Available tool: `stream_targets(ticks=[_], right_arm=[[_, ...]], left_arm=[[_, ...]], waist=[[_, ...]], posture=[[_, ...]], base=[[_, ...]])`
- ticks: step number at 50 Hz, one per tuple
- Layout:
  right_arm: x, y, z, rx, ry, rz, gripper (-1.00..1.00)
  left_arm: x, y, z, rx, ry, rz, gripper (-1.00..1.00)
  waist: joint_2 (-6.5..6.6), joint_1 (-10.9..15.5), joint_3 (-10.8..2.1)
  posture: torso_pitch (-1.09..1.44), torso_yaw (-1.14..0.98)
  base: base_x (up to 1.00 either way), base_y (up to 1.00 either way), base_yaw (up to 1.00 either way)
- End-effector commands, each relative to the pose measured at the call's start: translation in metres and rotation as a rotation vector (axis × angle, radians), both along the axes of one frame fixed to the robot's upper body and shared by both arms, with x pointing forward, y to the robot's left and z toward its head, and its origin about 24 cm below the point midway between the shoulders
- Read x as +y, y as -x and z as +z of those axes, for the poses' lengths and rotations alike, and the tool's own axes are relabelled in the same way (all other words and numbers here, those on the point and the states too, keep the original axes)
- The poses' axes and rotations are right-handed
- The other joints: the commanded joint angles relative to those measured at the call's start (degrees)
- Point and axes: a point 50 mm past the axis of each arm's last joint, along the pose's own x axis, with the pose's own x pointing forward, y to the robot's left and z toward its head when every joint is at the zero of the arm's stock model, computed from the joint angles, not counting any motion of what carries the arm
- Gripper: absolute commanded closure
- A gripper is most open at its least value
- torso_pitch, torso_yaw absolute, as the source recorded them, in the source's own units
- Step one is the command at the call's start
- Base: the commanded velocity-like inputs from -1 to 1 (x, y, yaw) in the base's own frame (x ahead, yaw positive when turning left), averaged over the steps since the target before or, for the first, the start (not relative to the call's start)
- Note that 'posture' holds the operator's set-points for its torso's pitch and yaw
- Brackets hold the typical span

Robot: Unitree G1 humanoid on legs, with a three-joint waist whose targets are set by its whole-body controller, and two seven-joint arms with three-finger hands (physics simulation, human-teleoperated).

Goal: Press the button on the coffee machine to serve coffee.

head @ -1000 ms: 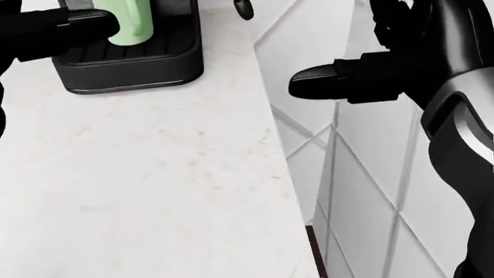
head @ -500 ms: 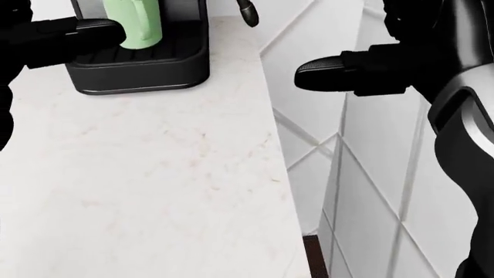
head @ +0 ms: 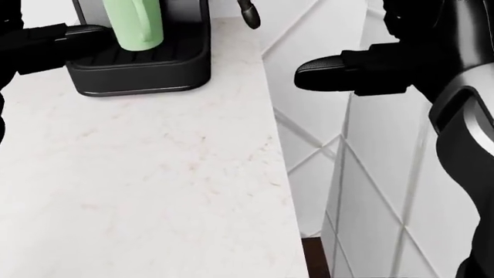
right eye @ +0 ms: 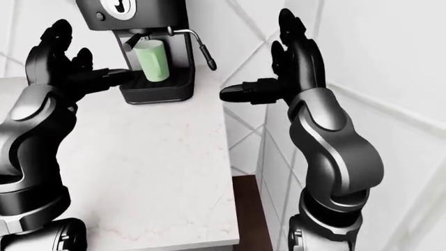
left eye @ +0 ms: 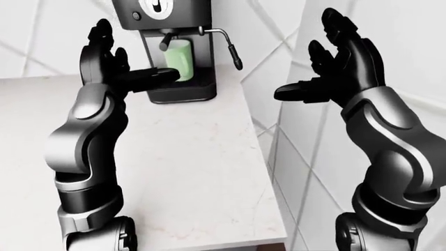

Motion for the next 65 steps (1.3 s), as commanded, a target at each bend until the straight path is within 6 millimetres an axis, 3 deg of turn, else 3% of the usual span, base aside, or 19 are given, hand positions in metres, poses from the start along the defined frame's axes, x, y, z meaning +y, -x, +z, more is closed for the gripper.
stream_targets(ticks=[1,9,17,46,65], right_arm=[[-0.001,0.006,0.015,-0.084,-0.003,-0.004,-1.0],[-0.001,0.005,0.015,-0.083,-0.005,-0.005,-1.0],[-0.001,0.004,0.014,-0.08,-0.003,-0.005,-1.0],[0.0,0.004,0.014,-0.081,0.0,-0.005,-1.0],[0.001,0.004,0.013,-0.078,0.0,-0.002,-1.0]], left_arm=[[0.003,0.005,0.01,-0.062,-0.012,0.004,-1.0],[0.022,0.007,-0.001,-0.028,-0.027,0.045,-1.0],[0.025,0.007,-0.006,-0.02,-0.013,0.056,-1.0],[0.016,0.005,-0.007,-0.031,0.004,0.014,-1.0],[0.005,0.006,0.001,-0.052,-0.004,-0.037,-1.0]], waist=[[-0.48,-0.03,-0.92],[0.17,-0.5,-2.12],[0.35,-0.73,-4.82],[-1.37,-0.41,-14.41],[-1.26,0.31,-17.6]], posture=[[-0.09,0.0],[-0.13,0.0],[-0.21,0.0],[-0.41,0.0],[-0.55,0.0]], base=[[0.0,0.0,0.0],[0.0,0.0,0.0],[0.0,0.0,0.0],[0.0,0.0,0.0],[0.0,0.0,0.0]])
